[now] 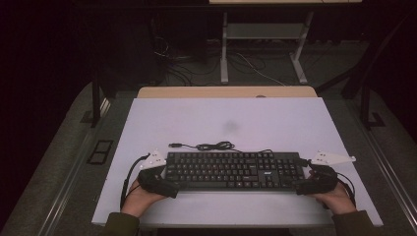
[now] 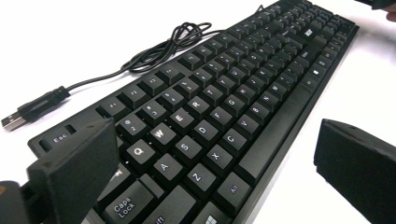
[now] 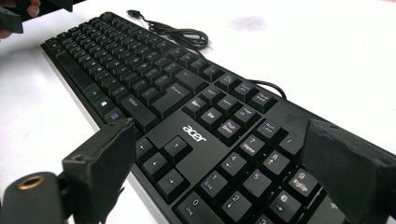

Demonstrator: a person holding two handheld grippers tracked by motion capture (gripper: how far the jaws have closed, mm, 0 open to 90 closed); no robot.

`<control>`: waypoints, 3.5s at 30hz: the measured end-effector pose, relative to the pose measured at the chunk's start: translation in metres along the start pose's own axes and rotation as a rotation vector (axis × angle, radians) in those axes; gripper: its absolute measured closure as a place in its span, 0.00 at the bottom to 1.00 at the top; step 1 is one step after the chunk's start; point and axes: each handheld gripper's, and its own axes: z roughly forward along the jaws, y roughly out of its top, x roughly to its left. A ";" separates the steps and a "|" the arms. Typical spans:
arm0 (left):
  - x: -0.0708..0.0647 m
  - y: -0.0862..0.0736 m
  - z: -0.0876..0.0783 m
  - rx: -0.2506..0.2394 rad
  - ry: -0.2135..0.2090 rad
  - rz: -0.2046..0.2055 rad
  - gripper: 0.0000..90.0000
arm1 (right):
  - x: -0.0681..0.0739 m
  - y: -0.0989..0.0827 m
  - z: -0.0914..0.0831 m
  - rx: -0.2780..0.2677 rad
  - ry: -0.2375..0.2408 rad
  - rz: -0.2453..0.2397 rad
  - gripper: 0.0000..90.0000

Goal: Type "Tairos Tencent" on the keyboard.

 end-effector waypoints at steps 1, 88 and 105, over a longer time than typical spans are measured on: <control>0.000 0.000 0.000 0.000 0.000 0.000 0.00 | 0.000 0.000 0.000 0.000 0.001 -0.003 0.11; -0.004 0.025 0.029 -0.071 -0.038 0.030 0.00 | 0.037 0.055 0.083 -0.011 0.183 -0.030 0.12; -0.006 0.037 0.047 -0.065 -0.046 0.031 0.00 | 0.042 0.064 0.097 0.000 0.221 -0.045 0.25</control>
